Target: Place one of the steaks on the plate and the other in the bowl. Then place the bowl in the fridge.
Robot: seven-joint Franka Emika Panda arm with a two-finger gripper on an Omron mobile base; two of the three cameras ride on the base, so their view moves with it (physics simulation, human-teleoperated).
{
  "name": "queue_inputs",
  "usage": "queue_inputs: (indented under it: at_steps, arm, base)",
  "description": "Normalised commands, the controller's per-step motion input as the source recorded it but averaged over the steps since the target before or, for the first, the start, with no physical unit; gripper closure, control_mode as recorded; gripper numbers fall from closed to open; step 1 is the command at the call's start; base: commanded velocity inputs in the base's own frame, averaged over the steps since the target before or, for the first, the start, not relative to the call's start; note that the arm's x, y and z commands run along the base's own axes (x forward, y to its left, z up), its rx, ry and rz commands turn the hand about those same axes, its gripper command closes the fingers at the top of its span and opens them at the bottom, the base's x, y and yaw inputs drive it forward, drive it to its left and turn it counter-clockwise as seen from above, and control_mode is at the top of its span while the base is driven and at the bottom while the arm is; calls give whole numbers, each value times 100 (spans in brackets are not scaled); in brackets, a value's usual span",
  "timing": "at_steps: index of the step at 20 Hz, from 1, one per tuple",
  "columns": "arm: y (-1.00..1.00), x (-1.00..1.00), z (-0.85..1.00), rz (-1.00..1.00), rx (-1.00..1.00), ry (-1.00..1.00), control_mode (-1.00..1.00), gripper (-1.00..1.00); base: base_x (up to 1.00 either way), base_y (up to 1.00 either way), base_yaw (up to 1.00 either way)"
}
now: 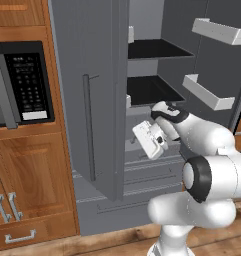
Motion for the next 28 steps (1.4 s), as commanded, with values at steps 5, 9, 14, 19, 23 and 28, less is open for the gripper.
queue_inputs:
  at_steps: [5,9,14,19,23,28]
  arm:
    - [31,41,-3,4,0,0,-100,-100]
    - [14,37,-17,6,4,0,-100,-100]
    - [76,-14,-37,1,1,0,-100,-100]
    - [79,-14,-13,0,0,0,-100,-100]
    - [80,-51,0,-2,0,0,-100,-100]
    - [71,-21,-2,-13,0,0,-100,-100]
  base:
    - [0,0,0]
    - [0,0,0]
    - [0,0,0]
    - [0,0,0]
    - [0,0,0]
    - [0,0,0]
